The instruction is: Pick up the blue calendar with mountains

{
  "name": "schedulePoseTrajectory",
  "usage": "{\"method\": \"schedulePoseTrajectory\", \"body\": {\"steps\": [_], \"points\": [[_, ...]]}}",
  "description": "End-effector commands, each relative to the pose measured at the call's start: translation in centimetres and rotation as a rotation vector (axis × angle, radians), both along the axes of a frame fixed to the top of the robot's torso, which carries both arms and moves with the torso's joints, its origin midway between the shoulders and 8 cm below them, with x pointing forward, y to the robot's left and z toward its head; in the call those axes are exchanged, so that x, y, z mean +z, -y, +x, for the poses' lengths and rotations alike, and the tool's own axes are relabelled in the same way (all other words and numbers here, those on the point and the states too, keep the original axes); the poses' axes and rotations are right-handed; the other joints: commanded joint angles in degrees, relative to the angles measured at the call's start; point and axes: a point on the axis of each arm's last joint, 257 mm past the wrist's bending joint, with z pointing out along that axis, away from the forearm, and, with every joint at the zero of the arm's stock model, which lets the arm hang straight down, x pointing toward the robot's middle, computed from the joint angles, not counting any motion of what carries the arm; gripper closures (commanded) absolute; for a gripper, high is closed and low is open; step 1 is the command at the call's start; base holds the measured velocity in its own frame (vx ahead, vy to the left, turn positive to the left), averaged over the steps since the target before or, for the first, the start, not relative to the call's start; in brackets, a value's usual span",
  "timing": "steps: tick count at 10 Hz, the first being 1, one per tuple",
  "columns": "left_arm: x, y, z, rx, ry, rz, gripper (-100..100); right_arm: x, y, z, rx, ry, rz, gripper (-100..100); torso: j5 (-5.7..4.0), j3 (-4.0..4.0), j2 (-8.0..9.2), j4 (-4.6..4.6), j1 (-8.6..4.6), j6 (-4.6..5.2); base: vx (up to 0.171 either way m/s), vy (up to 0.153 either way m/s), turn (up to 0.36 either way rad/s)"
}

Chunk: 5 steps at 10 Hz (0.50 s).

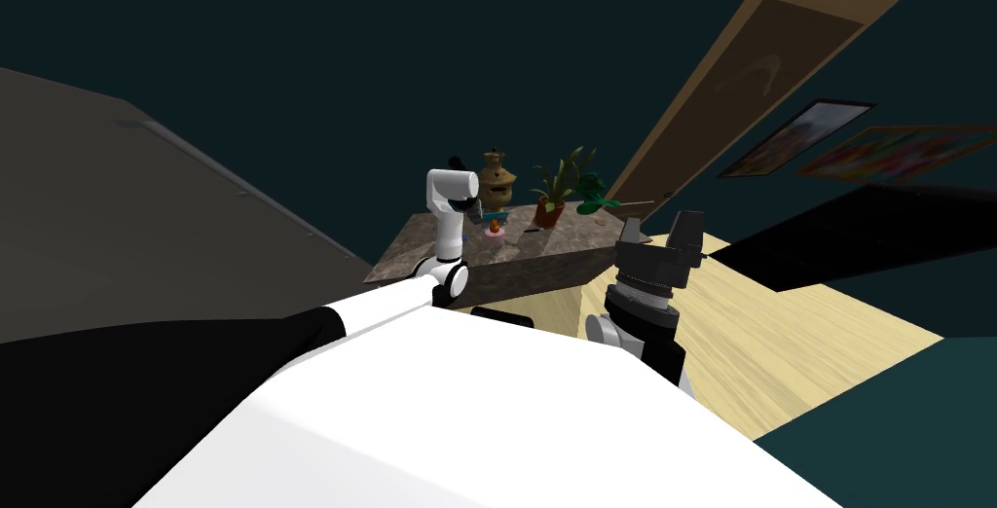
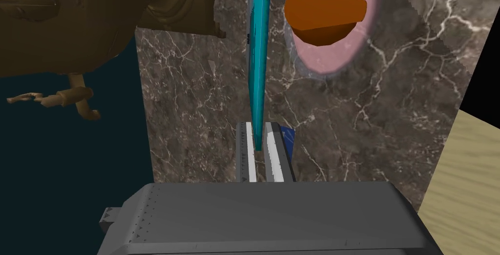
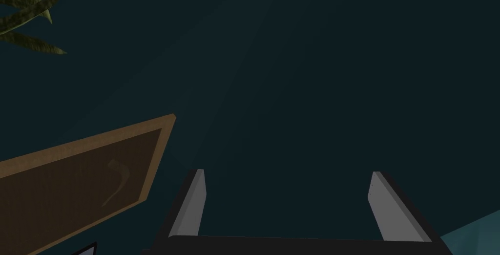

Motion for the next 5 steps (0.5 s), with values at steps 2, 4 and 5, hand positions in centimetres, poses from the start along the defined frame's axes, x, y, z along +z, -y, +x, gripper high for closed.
{"method": "schedulePoseTrajectory", "body": {"steps": [2, 4, 5], "points": [[-0.03, 0.0, -0.01, 0.0, -0.001, 0.0, 100, 0.0, 0.0, 0.0, 0.0, 0.0, 0.0, 0, -0.01, 0.01, 0.01, 0.02, 0.0, 0.0, 0.0, 0.0, 0.0], [0.7, -0.09, -0.53, 0.001, 0.001, 0.0, 100, 0.0, 0.0, 0.0, 0.0, 0.0, 0.0, 0, -0.01, 0.03, 0.03, 0.03, -0.01, 0.0, -0.005, 0.003, -0.004], [0.89, -0.08, -0.66, 0.001, 0.001, 0.0, 100, 0.0, 0.0, 0.0, 0.0, 0.0, 0.0, 0, -0.02, 0.07, 0.08, 0.07, 0.0, 0.0, -0.013, 0.009, -0.005]]}}
